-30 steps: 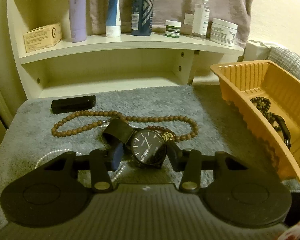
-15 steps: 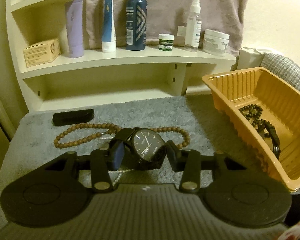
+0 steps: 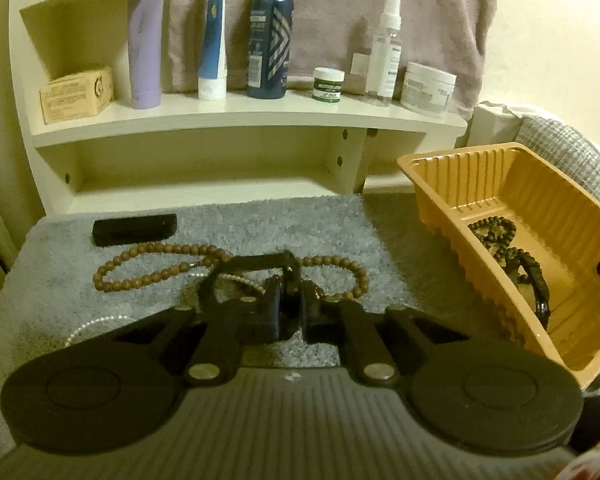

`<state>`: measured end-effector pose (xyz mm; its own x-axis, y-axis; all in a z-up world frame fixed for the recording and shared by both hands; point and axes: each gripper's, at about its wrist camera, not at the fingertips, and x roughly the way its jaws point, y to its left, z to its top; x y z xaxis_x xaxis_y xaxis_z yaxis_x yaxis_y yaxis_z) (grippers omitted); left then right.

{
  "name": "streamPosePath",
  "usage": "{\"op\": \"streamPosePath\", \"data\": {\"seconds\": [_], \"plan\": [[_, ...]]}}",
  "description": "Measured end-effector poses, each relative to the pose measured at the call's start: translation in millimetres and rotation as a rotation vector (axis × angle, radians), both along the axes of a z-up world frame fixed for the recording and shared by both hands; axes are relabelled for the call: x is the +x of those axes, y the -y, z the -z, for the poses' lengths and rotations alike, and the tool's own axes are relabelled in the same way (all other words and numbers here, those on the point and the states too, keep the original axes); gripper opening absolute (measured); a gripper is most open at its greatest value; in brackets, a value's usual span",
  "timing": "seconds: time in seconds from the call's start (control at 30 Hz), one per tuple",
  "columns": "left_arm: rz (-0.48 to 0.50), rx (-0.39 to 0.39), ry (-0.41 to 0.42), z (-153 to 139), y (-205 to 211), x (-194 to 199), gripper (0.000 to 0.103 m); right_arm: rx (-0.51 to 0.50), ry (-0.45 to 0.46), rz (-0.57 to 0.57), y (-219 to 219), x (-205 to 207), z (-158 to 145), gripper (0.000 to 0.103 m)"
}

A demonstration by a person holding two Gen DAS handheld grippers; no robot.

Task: Organize jewelry
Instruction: 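Close the left gripper on the wristwatch strap and lift it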

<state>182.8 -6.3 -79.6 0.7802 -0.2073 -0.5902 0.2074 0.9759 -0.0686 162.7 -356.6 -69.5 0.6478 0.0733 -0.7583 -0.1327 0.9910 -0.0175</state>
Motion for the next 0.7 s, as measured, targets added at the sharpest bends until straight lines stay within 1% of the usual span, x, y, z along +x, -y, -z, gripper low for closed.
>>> {"op": "streamPosePath", "data": {"seconds": [0.17,0.37,0.7], "plan": [[-0.004,-0.006,0.001,1,-3,0,0.008,0.001,-0.001,0.001,0,0,0,0.004],[0.006,0.006,0.002,-1,0,0,0.008,0.0,0.0,0.0,0,0,0,0.004],[0.034,-0.011,0.06,-28,8,-2,0.008,0.001,0.0,0.001,-1,0,0,0.004]]}}
